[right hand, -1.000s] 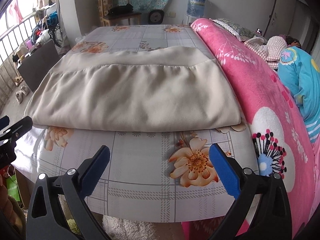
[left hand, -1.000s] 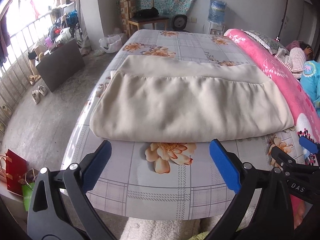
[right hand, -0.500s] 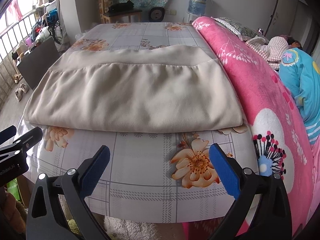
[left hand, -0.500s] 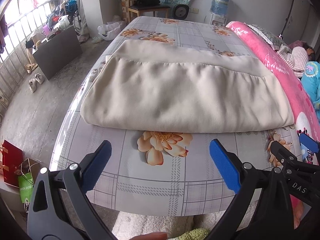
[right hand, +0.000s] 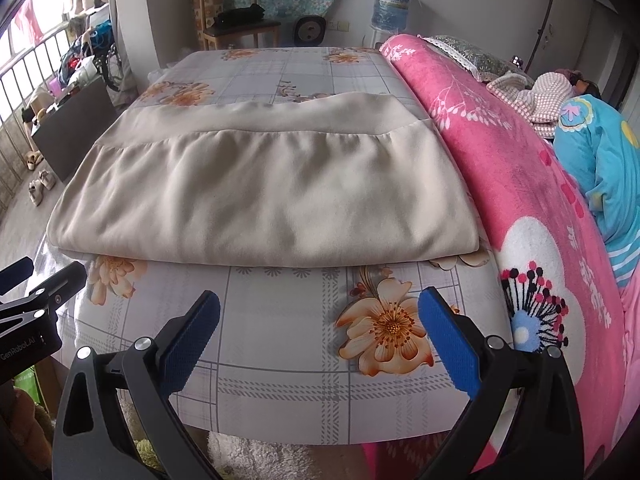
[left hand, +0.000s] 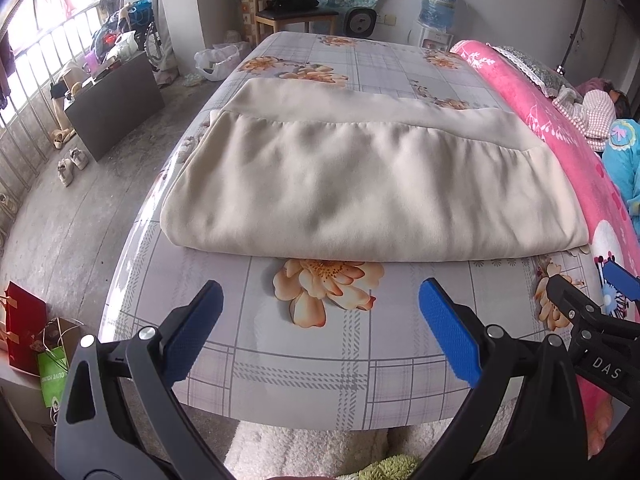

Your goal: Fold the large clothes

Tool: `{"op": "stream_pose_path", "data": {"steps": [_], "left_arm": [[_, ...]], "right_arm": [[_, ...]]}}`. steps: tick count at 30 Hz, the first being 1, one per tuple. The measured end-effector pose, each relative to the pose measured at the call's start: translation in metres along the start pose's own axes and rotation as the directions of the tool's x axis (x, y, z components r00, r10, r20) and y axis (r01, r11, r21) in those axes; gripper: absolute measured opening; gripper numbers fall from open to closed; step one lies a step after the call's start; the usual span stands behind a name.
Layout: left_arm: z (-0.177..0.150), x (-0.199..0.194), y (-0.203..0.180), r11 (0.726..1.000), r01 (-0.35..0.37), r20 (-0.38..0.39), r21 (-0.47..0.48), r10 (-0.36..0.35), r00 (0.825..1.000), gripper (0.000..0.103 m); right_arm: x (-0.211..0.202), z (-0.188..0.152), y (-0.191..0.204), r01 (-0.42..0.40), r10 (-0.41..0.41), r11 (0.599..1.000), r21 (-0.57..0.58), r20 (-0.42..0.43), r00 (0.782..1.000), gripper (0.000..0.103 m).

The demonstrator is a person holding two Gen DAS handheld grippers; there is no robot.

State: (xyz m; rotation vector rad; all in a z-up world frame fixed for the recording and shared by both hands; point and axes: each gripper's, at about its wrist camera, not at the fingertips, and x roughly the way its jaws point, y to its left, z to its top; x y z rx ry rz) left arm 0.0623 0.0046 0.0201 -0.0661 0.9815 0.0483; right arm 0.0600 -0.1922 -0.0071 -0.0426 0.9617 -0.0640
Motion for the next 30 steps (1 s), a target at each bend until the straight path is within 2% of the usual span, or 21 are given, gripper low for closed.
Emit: {"op": "stream_pose_path", "data": {"steps": [30], "left_arm": [[0.001,-0.001,-0.014,0.999,0.002,-0.005,0.039,-0.002,1.0,0.095]], "right_arm": [[0.0,0.0,0.0,-0.02,0.02,1.0,0.003,-0.007,1.0,0.097]]}}
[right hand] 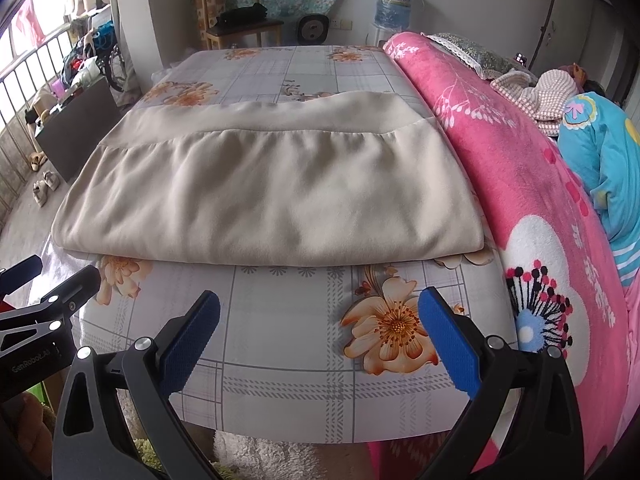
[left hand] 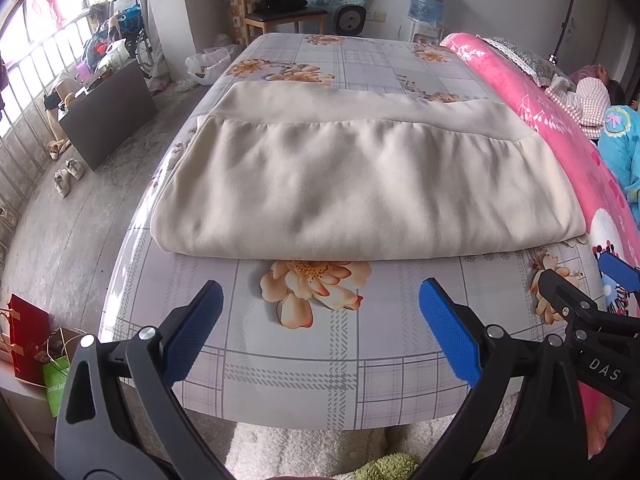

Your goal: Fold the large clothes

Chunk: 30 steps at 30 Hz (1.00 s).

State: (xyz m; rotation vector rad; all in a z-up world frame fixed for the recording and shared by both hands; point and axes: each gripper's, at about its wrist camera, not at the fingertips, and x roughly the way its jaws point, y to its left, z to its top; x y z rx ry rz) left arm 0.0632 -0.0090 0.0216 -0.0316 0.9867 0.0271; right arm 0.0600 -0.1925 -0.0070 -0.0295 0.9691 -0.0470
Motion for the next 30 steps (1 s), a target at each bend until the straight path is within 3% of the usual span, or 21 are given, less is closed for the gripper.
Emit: {"op": "stream_pose_path", "data": {"steps": [30], "left_arm": [[-0.0005,0.0022,0.0019,1.0,-0.002,-0.001,-0.006,0.002,1.0,0.095]], "right_arm": [[-0.0032,0.0006,0.0005,0.003,-0.003,1.0,0.007,0.001,1.0,0.097]]}}
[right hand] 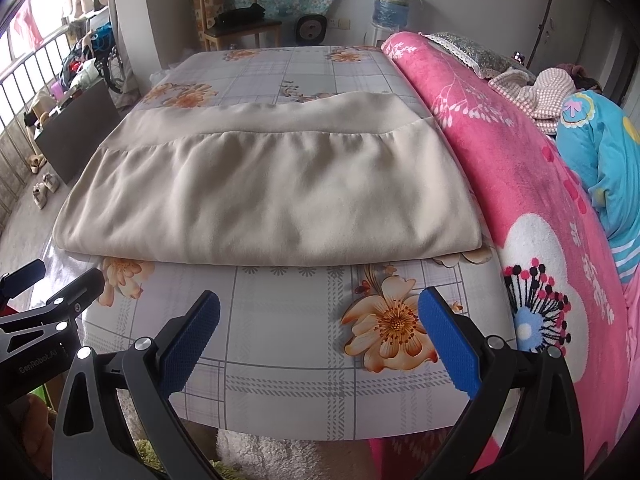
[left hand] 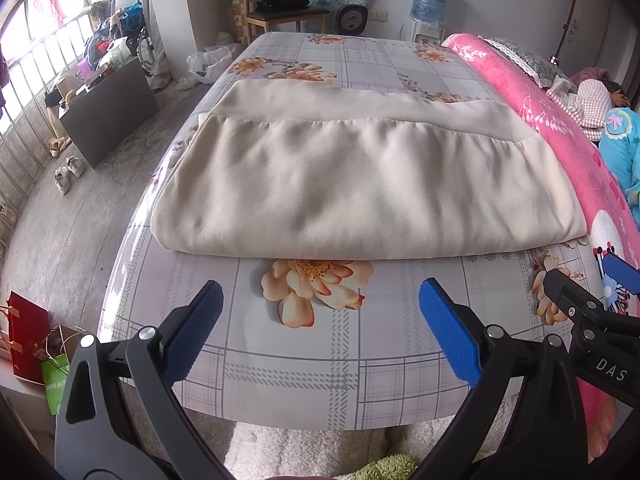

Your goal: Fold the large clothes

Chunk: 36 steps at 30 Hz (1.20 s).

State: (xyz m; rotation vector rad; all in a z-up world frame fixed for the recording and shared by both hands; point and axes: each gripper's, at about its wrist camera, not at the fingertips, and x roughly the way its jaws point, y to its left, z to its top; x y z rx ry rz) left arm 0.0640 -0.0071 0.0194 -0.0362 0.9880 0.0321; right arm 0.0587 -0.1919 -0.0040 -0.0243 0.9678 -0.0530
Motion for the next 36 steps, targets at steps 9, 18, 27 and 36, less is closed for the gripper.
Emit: {"op": "stream_pose_path", "data": {"steps": [9,18,27,36], "left_arm": [[0.0023,-0.0011,0.0005,1.0,-0.003,0.001,-0.007,0.003,1.0,0.095],[0.0023,-0.001,0.0002,1.0,0.001,0.001,-0.007,-0.001,1.0,0.095],[0.0022,-0.0013,-0.0002,1.0,0.005,0.001,-0.009,-0.005,1.0,0.095],[0.0029,-0.0027,-0.0013,1.0,0.008,0.003,-0.01,-0.008,1.0,0.095]], "right_arm": [[-0.0018,0.0018,-0.0002,-0.002,0.002,1.0,0.003,0.003,1.0,0.097],[-0.0038,0.0012,-0.0002,0.003,-0.003,1.0,0.007,0.003,1.0,0.097],[-0.0041,0.0011,-0.0002,0.002,-0.002,1.0,0.004,0.002,1.0,0.097],[-0.0047,0.0012,0.0,0.002,-0.002,1.0,0.007,0.004,1.0,0.097]]}}
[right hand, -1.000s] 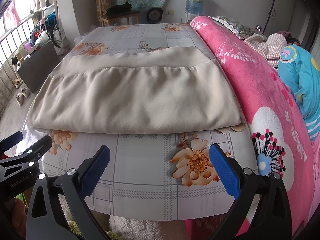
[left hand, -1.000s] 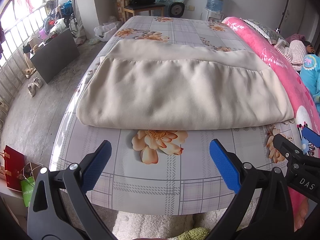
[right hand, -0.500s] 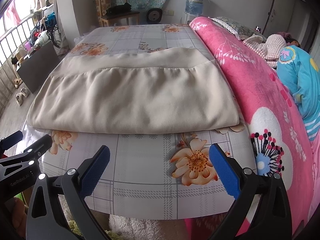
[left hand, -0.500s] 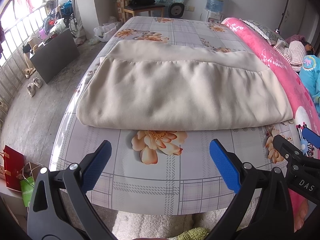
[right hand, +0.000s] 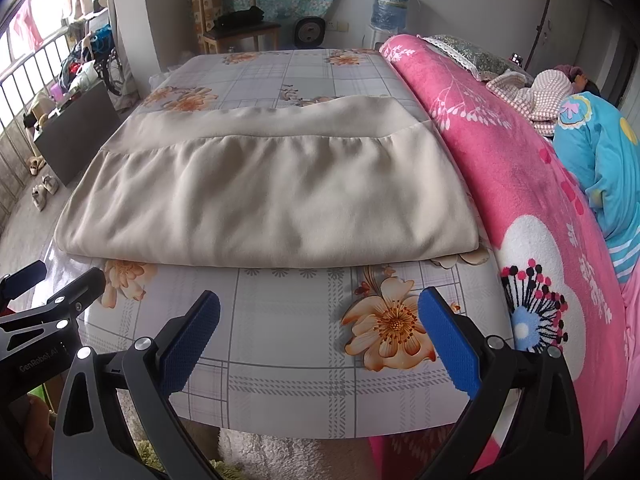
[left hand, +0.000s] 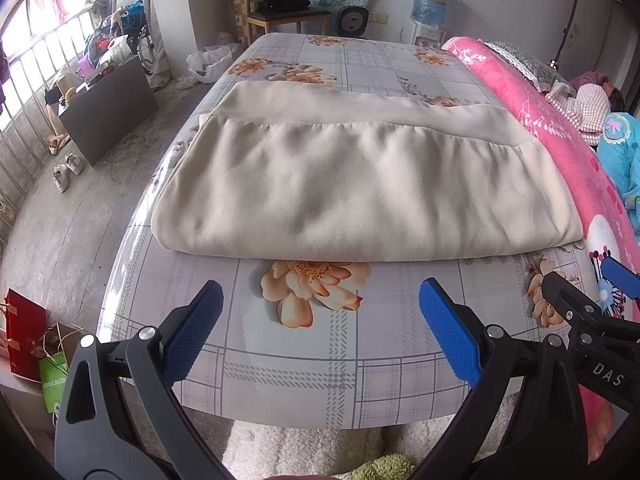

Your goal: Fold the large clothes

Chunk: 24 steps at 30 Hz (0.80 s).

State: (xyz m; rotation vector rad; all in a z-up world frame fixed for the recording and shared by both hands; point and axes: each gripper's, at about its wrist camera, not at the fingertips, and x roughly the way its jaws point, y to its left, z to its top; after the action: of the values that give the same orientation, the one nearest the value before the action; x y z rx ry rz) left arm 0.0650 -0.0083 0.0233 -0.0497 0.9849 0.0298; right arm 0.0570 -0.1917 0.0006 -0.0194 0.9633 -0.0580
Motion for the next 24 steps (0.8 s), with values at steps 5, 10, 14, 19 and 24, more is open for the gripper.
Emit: {"op": "stream_pose_path", "data": {"steps": [5,10,14,19,24], "left_arm": [[0.0,-0.0009,-0.0004,1.0,0.002,0.001,-0.002,-0.002,1.0,0.095],[-0.0002,-0.0007,-0.0003,1.0,0.002,0.001,-0.002,-0.002,1.0,0.095],[-0.0003,-0.0025,-0.001,1.0,0.008,0.003,-0.004,-0.008,1.0,0.095],[-0.0006,-0.003,0.0001,1.0,0.008,0.003,-0.005,-0.008,1.0,0.095],[-0.0004,-0.0028,-0.0003,1.0,0.007,0.004,-0.006,-0.007,1.0,0.095]], "right_arm": [[-0.0008,0.0003,0.0001,0.002,-0.002,1.0,-0.002,0.003,1.0,0.097],[-0.0018,0.0002,-0.0002,0.003,-0.003,1.0,-0.002,0.004,1.0,0.097],[-0.004,0.0003,0.0002,0.012,-0.012,1.0,-0.001,0.004,1.0,0.097],[-0.006,-0.0003,0.0001,0.02,-0.02,1.0,0.002,0.012,1.0,0.097],[-0.0062,-0.0001,-0.0002,0.036,-0.036,0.999,-0.011,0.017,0.999,0.097]]}}
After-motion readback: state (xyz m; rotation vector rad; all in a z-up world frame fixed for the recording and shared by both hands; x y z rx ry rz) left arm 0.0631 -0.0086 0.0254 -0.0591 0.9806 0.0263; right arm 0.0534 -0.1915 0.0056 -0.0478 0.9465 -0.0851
